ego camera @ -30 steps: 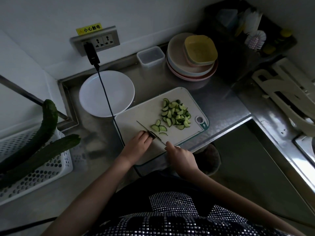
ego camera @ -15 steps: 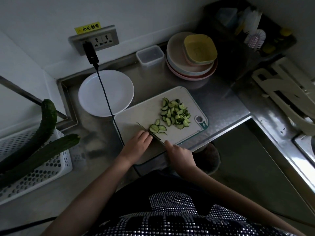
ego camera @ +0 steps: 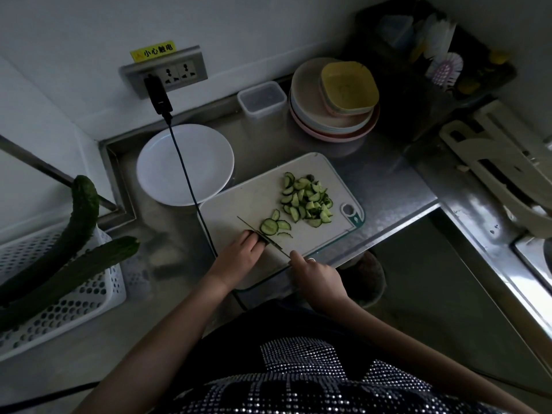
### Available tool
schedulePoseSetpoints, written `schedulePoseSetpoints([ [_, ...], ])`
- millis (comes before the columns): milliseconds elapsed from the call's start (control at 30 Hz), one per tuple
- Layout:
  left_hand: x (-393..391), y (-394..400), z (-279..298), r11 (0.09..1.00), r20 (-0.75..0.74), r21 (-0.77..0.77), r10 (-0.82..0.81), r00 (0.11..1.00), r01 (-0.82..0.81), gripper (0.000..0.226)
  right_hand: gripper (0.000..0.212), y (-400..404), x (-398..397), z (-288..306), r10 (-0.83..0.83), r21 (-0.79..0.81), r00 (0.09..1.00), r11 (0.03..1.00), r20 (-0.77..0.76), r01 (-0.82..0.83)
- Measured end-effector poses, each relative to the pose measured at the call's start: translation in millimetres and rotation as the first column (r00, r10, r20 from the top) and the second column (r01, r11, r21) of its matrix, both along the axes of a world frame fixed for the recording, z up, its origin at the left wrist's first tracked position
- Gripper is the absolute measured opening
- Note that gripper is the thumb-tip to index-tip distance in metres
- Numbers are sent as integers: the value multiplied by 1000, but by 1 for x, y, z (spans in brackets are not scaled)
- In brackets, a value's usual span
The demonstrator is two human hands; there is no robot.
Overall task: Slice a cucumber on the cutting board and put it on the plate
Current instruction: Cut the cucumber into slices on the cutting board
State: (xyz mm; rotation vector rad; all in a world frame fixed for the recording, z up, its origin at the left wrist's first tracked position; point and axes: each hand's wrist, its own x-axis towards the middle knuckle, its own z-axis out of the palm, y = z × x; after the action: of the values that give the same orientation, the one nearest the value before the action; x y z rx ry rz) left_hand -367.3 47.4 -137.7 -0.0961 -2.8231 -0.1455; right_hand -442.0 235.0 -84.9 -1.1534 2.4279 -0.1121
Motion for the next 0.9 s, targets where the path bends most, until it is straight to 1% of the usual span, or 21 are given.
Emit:
schedulePoseSetpoints([
  [200, 0, 0, -2, 1000, 28, 22, 2, 1000, -3, 26, 19, -1, -1, -3, -11, 15, 1000, 1000, -8, 11],
  [333, -1, -2, -5, 999, 12, 38, -32, 999, 32, 29, 26, -5, -2, -6, -15, 43, 1000, 999, -14, 16],
  [467, -1, -1, -4, 998, 11, 53, -24, 1000, 24, 30, 26, -6, -5, -6, -27, 47, 999, 998, -17, 28],
  [567, -1, -2, -6, 998, 22, 54, -19, 1000, 18, 27, 19, -6, -8, 0, -74, -8, 997, 997, -20, 74],
  [633, -1, -1, -6, 998, 27, 66, -6, 1000, 4, 21, 17, -5, -13, 7, -167, -96, 984, 982, -54, 162],
  [700, -2, 1, -1, 997, -2, 71, 14, 1000, -14, 18, 16, -4, -21, 11, -211, -169, 971, 967, -116, 190],
  [733, -4, 3, 4, 997, -34, 79, 30, 999, -27, 21, 16, -4, -25, 12, -200, -179, 968, 969, -150, 173],
  [800, -9, 9, 17, 992, -101, 123, 46, 994, -34, 32, 18, -5, -32, 13, -172, -137, 965, 980, -197, 146],
  [833, -12, 12, 25, 990, -120, 142, 28, 992, -10, 38, 20, -5, -35, 13, -159, -103, 966, 985, -203, 141],
  [900, -18, 14, 35, 992, -105, 116, -41, 994, 54, 47, 24, -4, -38, 12, -143, -57, 968, 989, -206, 134],
])
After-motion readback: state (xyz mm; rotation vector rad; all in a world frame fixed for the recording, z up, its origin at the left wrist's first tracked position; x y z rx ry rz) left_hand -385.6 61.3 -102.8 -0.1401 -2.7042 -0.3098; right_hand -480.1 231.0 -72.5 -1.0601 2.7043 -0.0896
